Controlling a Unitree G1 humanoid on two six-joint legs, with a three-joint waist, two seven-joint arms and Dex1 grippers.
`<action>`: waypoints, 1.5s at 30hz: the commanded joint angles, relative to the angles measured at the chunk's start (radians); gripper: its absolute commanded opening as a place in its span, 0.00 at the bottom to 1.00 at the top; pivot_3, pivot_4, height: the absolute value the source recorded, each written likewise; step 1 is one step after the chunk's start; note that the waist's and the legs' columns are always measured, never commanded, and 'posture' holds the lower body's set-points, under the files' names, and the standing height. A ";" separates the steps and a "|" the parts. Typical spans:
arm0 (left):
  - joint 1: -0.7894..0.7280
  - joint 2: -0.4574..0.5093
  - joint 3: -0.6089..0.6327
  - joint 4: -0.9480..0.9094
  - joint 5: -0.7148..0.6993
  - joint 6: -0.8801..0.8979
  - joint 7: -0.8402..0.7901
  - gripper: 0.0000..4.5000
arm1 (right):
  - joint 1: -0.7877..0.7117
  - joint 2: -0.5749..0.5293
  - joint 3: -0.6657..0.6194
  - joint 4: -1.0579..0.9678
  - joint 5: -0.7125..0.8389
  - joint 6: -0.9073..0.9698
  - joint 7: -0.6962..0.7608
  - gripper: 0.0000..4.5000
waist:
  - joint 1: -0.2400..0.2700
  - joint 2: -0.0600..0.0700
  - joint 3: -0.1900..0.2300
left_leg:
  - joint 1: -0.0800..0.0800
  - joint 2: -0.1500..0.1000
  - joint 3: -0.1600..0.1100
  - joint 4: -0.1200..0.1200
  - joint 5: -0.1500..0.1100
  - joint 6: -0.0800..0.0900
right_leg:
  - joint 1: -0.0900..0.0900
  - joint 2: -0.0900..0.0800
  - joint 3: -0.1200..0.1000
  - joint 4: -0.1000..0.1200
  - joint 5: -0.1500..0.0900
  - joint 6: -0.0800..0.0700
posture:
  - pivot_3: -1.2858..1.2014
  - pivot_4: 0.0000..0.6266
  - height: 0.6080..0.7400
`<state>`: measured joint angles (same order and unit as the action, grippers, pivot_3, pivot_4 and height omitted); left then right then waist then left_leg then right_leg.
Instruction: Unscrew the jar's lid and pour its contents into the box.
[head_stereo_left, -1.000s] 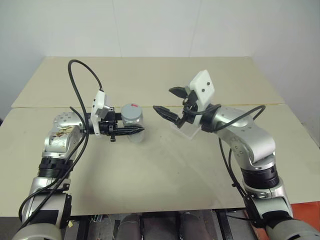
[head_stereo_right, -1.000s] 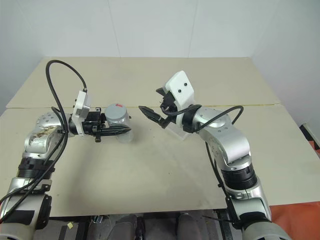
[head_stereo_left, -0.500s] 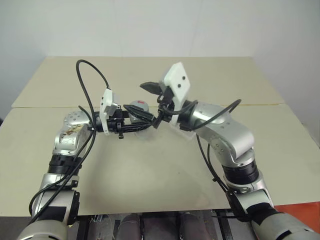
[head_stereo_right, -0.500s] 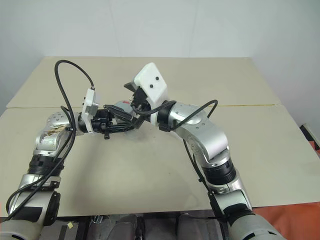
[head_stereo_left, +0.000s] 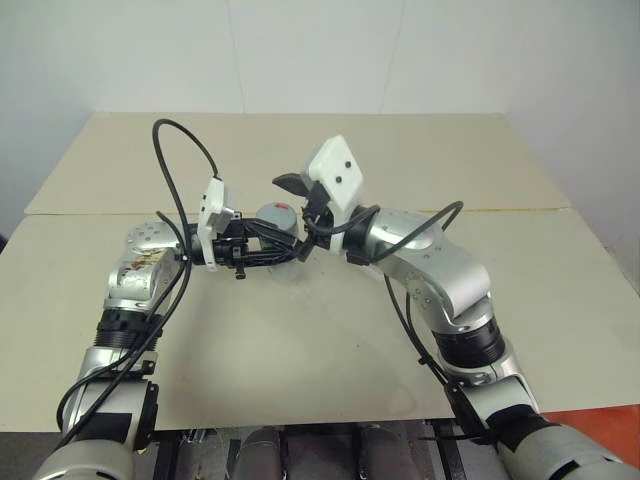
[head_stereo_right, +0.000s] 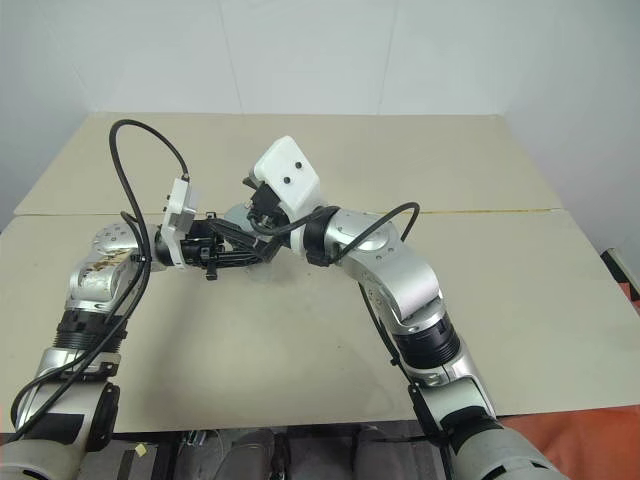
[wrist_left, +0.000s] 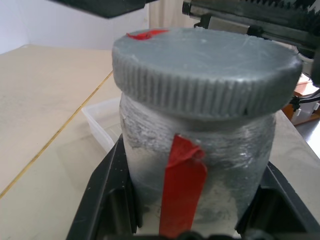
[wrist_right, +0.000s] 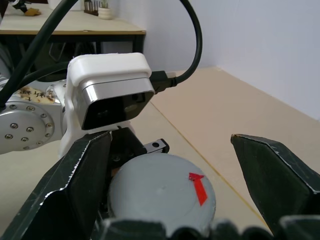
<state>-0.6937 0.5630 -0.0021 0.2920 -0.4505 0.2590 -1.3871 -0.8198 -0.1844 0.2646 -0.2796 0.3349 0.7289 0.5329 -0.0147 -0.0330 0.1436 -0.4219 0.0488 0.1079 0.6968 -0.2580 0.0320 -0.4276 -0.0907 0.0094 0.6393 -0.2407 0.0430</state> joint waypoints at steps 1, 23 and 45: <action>-0.020 0.009 0.016 -0.014 -0.007 -0.014 -0.005 0.43 | -0.018 -0.004 0.000 -0.021 0.002 -0.002 0.016 0.99 | 0.000 0.000 0.000 | 0.000 0.000 0.000 0.000 0.000 0.000 | 0.000 0.000 0.000 0.000 0.000 0.000 | 0.52 0.24 1.00; -0.014 0.032 0.025 -0.030 -0.025 -0.002 -0.029 0.43 | 0.017 -0.042 -0.079 0.054 0.033 -0.036 0.066 0.99 | 0.000 0.000 0.000 | 0.000 0.000 0.000 0.000 0.000 0.000 | 0.000 0.000 0.000 0.000 0.000 0.000 | 0.52 0.24 1.00; -0.010 0.052 0.031 -0.040 -0.043 0.010 -0.049 0.43 | 0.089 -0.150 -0.155 0.027 0.094 -0.105 0.149 0.99 | 0.001 0.000 0.000 | 0.000 0.000 0.000 0.000 -0.002 0.004 | 0.000 0.000 0.000 0.000 0.000 0.000 | 0.52 0.24 1.00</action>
<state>-0.6936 0.6057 0.0141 0.2871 -0.4738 0.2676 -1.4280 -0.7289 -0.3307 0.1396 -0.2255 0.4161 0.6550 0.6761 -0.0142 -0.0330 0.1436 -0.4218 0.0489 0.1080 0.6968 -0.2602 0.0358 -0.4275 -0.0907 0.0095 0.6392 -0.2407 0.0430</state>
